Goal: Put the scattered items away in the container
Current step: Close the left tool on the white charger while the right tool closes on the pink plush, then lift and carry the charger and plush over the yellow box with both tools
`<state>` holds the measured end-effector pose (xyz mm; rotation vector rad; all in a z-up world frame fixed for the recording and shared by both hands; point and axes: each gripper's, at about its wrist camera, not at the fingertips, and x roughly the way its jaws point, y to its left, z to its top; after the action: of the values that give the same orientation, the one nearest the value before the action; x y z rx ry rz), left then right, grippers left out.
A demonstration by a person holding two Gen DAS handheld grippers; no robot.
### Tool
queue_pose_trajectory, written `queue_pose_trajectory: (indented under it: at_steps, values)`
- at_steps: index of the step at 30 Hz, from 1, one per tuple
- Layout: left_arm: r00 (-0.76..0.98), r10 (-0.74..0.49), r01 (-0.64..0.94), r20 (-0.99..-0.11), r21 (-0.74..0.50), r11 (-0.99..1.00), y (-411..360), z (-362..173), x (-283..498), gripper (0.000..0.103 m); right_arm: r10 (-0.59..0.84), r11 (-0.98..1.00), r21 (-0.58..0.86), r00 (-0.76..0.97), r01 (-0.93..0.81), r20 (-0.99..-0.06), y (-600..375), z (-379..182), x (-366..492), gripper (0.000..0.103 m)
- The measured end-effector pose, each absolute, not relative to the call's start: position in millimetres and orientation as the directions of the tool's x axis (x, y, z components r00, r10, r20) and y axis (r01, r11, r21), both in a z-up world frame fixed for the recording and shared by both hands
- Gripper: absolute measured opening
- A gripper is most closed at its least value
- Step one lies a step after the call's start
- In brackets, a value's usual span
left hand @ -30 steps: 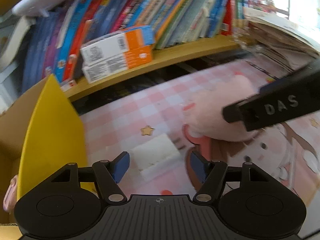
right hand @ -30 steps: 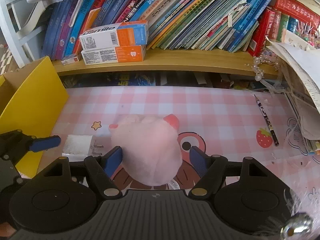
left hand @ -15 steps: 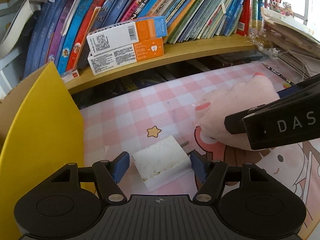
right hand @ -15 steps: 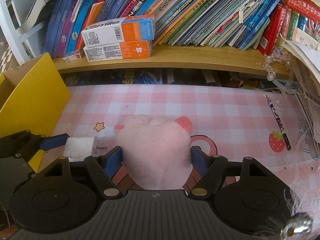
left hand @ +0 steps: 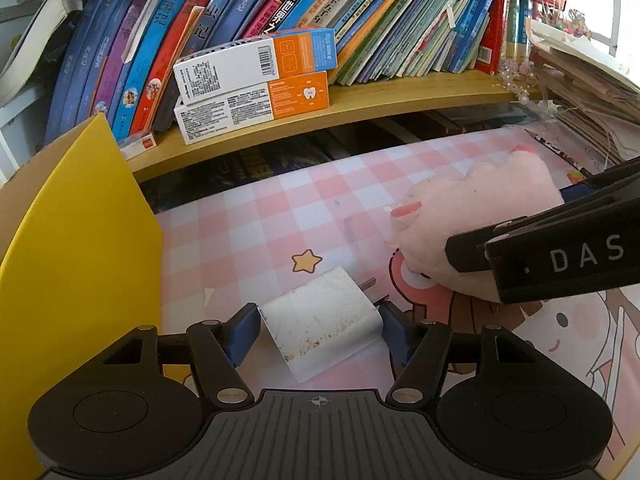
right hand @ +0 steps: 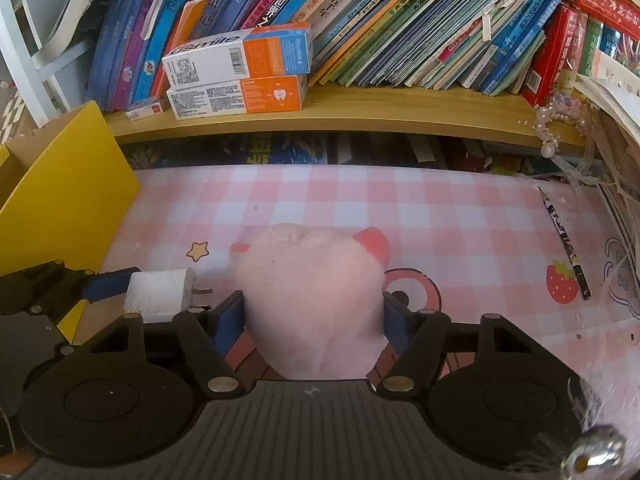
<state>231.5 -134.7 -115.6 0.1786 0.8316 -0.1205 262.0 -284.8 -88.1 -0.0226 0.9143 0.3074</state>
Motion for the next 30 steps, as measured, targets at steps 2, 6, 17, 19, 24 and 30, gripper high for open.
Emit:
queue_pose_trajectory:
  at_steps: [2, 6, 17, 19, 24, 30]
  values:
    - [0.664, -0.04, 0.179, -0.747, 0.106, 0.978, -133.2, -114.9, 231.8, 0.065, 0.255, 0.956, 0.114, 0.57, -0.272, -0.781, -286.3, -87.0, 260.3, 0.064]
    - [0.649, -0.055, 0.177, -0.759, 0.08, 0.981, -130.1, -112.5, 230.2, 0.064, 0.257, 0.957, 0.124, 0.572, -0.262, -0.779, -289.9, -85.3, 254.8, 0.061]
    - [0.648, -0.11, 0.229, -0.754, 0.054, 0.972, -131.5, -91.2, 212.8, 0.064, 0.246, 0.966, 0.14, 0.605, -0.217, -0.757, -303.8, -69.9, 227.5, 0.06]
    - [0.655, -0.116, 0.244, -0.747, 0.063, 0.968, -132.9, -84.9, 208.5, 0.064, 0.242, 0.968, 0.143, 0.612, -0.207, -0.753, -306.8, -67.2, 221.1, 0.06]
    - [0.67, -0.136, 0.29, -0.73, 0.088, 0.953, -135.7, -69.2, 192.7, 0.064, 0.23, 0.972, 0.15, 0.626, -0.179, -0.745, -315.8, -61.6, 203.8, 0.06]
    - [0.657, -0.167, 0.321, -0.735, 0.072, 0.945, -132.9, -56.8, 172.3, 0.064, 0.221, 0.975, 0.148, 0.629, -0.167, -0.745, -322.8, -56.3, 180.2, 0.06]
